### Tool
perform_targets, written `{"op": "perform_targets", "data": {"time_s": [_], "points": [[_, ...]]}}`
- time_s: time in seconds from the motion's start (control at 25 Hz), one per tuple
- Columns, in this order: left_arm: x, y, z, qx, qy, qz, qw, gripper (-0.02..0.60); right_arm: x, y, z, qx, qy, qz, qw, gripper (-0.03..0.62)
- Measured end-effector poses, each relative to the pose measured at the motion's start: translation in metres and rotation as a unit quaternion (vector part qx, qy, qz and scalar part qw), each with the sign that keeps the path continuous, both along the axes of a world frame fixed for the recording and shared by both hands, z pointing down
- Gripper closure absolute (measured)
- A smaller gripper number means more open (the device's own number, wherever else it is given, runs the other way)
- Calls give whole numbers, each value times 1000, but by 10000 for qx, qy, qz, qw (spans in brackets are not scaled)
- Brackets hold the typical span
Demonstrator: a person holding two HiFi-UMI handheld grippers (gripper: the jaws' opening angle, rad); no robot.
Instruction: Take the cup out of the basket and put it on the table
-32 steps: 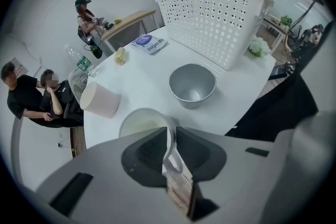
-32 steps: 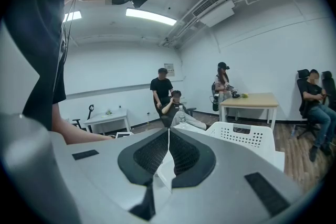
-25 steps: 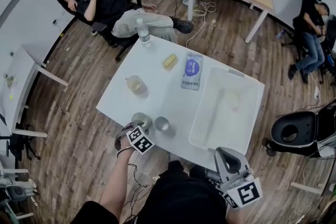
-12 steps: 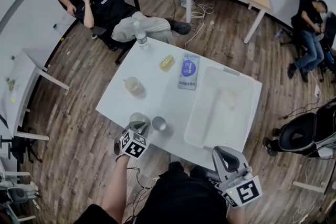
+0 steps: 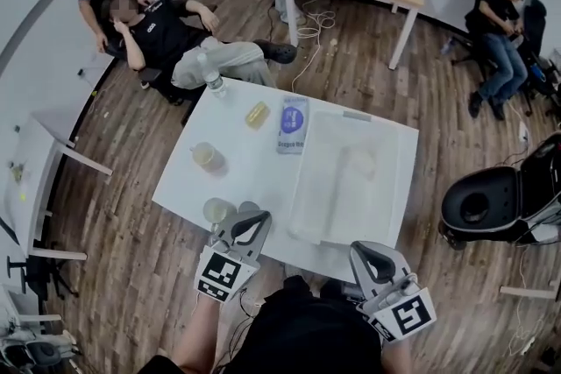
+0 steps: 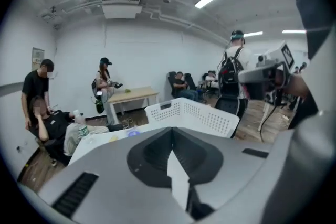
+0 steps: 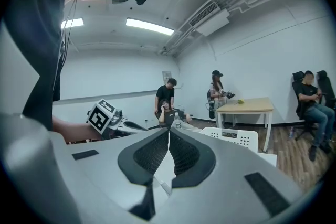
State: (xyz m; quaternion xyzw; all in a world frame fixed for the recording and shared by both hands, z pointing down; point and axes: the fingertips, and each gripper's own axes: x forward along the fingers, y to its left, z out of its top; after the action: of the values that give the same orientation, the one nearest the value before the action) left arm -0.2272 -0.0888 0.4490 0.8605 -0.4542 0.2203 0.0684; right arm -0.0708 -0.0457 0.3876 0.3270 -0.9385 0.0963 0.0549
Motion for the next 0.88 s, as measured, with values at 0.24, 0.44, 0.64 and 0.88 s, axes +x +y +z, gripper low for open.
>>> {"op": "perform_targets", "data": {"time_s": [0.24,0.44,0.64,0.88], "points": [[77,9,-33,276,638,732,9949,572,29,5,0,5,-66,234,9997,568],[126,20,-36,263,927,1219,9879,572,51,6,3,-8,-106,403,9991,568],[162,35,-30,100,934,1575,9830,572,69,10,3,-15,-115,523,9986,568],[183,38,-21,-27,945,1686,9811,574,82,13,6,-29,-108,589,9982,568]]}}
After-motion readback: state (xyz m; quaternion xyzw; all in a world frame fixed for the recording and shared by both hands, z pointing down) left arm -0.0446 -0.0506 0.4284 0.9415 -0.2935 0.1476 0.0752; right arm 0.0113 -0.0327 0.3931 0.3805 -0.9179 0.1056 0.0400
